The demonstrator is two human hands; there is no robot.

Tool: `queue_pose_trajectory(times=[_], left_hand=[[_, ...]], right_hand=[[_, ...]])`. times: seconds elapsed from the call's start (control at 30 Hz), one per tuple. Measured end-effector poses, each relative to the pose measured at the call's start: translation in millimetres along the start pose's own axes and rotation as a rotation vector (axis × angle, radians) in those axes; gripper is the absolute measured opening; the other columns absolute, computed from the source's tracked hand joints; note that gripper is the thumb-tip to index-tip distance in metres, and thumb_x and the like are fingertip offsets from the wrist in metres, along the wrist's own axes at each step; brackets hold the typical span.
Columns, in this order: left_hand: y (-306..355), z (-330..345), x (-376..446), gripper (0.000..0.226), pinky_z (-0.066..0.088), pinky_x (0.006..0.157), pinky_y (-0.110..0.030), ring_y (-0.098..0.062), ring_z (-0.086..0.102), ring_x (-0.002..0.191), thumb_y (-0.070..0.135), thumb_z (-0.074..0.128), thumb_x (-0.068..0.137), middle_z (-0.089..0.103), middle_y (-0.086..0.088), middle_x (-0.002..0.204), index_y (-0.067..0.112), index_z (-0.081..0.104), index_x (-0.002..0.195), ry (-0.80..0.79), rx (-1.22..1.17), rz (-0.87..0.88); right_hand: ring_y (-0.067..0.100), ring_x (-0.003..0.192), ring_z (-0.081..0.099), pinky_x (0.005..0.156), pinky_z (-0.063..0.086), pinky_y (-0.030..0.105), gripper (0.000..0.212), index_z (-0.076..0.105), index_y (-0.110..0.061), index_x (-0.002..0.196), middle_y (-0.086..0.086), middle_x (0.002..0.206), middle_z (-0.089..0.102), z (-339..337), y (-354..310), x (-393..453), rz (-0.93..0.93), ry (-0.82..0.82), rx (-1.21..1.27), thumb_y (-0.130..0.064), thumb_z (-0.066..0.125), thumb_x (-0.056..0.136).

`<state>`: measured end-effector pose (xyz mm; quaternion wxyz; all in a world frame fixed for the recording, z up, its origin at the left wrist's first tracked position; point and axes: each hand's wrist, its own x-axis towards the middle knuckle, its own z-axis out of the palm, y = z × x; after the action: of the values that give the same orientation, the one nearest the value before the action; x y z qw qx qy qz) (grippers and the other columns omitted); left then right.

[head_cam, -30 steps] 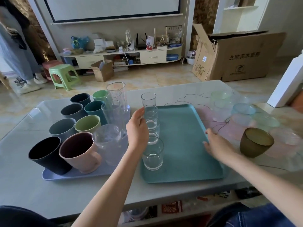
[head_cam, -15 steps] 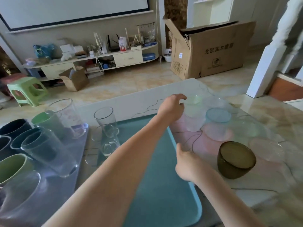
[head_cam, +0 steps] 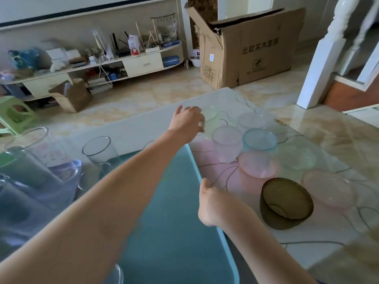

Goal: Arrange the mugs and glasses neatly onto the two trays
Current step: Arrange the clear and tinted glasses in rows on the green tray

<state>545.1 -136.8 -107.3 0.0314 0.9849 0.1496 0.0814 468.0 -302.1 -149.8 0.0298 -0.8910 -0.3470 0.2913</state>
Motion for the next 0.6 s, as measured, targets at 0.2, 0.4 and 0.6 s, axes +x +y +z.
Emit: queue_pose_trajectory(times=[0.2, 0.4, 0.6], left_hand=[[-52.1, -56.2, -38.2, 0.034, 0.002, 0.118, -0.039, -0.019, 0.048, 0.126, 0.037, 0.064, 0.084, 0.058, 0.003, 0.131, 0.022, 0.065, 0.115, 0.012, 0.246, -0.070], [-92.8, -63.6, -72.4, 0.040, 0.012, 0.115, -0.043, -0.021, 0.055, 0.117, 0.047, 0.067, 0.079, 0.065, 0.002, 0.119, 0.028, 0.064, 0.114, -0.155, 0.433, -0.143], [-105.1, -49.5, -95.3, 0.036, 0.016, 0.113, -0.042, -0.021, 0.056, 0.113, 0.047, 0.071, 0.075, 0.066, 0.002, 0.114, 0.029, 0.066, 0.106, -0.230, 0.422, -0.182]], right_hand=[[0.032, 0.110, 0.056, 0.073, 0.039, 0.034, 0.063, 0.013, 0.001, 0.138, 0.016, 0.120, 0.055, 4.3, -5.4, -6.3, -0.002, 0.055, -0.085, 0.001, 0.044, 0.083], [0.031, 0.093, 0.058, 0.073, 0.039, 0.036, 0.073, 0.002, 0.003, 0.142, 0.017, 0.107, 0.057, 2.7, -14.1, -1.1, 0.057, -0.025, -0.114, 0.000, 0.044, 0.083], [0.029, 0.082, 0.047, 0.070, 0.040, 0.035, 0.062, 0.013, 0.003, 0.135, 0.011, 0.074, 0.043, 2.2, -15.6, 8.4, 0.111, -0.055, -0.066, -0.003, 0.044, 0.083]])
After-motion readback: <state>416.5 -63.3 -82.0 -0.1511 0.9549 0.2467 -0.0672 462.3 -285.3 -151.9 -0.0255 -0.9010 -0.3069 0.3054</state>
